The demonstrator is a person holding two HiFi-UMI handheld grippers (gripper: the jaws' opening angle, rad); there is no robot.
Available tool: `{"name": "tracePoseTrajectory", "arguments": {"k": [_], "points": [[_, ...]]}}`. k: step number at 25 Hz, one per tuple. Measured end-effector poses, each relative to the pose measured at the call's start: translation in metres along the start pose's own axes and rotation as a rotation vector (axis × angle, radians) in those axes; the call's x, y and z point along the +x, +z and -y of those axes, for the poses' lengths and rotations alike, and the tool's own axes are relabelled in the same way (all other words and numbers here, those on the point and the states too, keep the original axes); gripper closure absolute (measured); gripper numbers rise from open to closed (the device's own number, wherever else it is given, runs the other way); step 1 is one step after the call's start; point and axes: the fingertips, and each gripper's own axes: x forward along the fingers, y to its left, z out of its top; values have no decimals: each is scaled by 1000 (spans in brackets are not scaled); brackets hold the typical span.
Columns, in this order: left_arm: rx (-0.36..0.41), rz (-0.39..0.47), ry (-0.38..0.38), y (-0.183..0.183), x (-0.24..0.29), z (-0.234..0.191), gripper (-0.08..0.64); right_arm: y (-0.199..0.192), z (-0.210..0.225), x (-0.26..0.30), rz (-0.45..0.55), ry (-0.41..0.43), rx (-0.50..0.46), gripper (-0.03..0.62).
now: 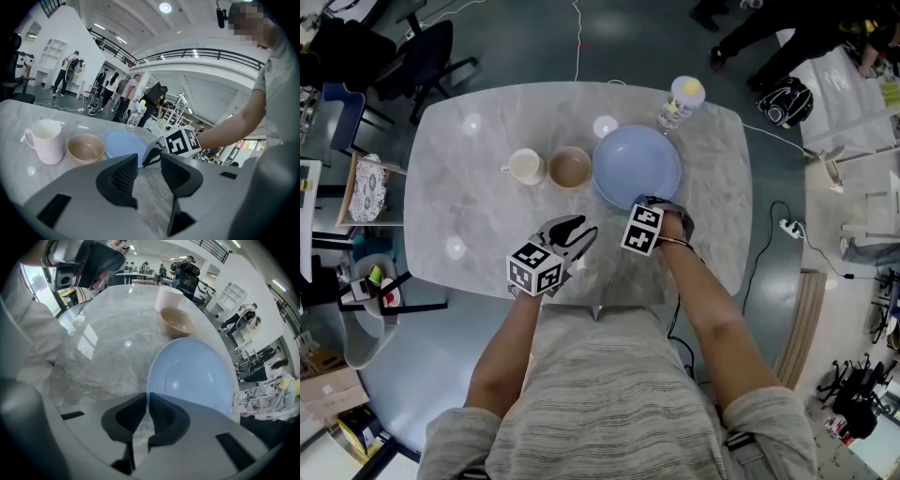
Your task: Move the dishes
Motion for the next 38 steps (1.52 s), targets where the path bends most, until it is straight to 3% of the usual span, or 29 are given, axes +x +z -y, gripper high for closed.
{"name": "tracePoseTrajectory", "arguments": {"k": [8, 12, 21, 26, 31, 38], "points": [[8, 9, 1, 0, 1, 5, 393, 6, 2, -12, 75, -24, 64, 537], [13, 19, 2, 3, -1, 7, 393, 20, 11, -35, 169, -60, 129, 535], [21, 70, 1, 16, -8, 15, 396, 61, 7, -122, 698, -19, 594, 554], [33, 109, -3, 23, -12, 26, 430, 58, -9, -164, 931, 14, 770, 557], [43, 149, -27, 30, -17, 43, 497, 55, -26, -195, 1044, 8, 754, 558], [91, 176, -59, 36, -21, 68, 525, 56, -41, -219, 1126, 12, 746, 565]]}}
